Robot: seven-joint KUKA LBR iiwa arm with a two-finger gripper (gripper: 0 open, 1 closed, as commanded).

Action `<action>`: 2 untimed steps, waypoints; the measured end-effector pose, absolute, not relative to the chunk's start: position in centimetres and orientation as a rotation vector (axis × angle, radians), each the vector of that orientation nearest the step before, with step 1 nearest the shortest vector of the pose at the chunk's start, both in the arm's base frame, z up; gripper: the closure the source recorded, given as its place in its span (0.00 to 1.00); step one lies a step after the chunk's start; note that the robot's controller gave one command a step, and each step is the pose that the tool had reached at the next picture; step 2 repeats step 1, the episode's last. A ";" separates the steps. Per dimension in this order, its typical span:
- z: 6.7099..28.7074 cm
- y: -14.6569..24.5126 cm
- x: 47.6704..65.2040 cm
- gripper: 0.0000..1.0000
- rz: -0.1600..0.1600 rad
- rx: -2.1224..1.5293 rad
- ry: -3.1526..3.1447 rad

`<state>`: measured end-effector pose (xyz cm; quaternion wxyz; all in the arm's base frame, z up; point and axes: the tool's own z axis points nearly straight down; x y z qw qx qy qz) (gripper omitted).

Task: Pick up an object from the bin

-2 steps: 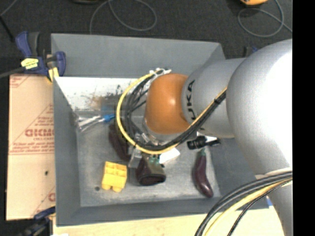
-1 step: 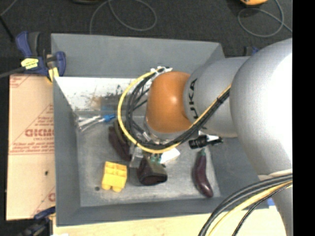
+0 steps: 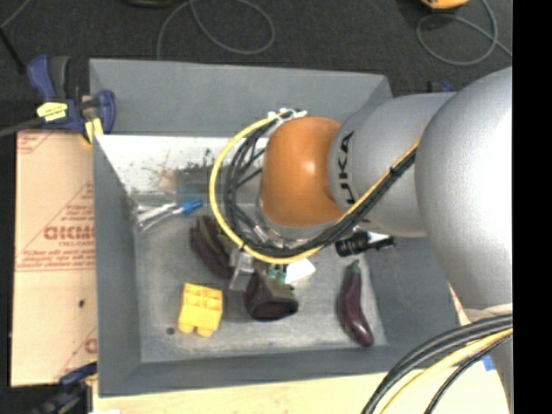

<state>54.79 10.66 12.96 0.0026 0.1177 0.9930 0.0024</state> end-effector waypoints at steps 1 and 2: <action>14.7 10.7 54.9 1.00 0.010 0.368 3.110; 14.7 10.7 54.9 1.00 0.010 0.368 3.110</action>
Offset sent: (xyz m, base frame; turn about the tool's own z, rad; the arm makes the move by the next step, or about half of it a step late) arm 0.0002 0.0000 0.0294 0.0000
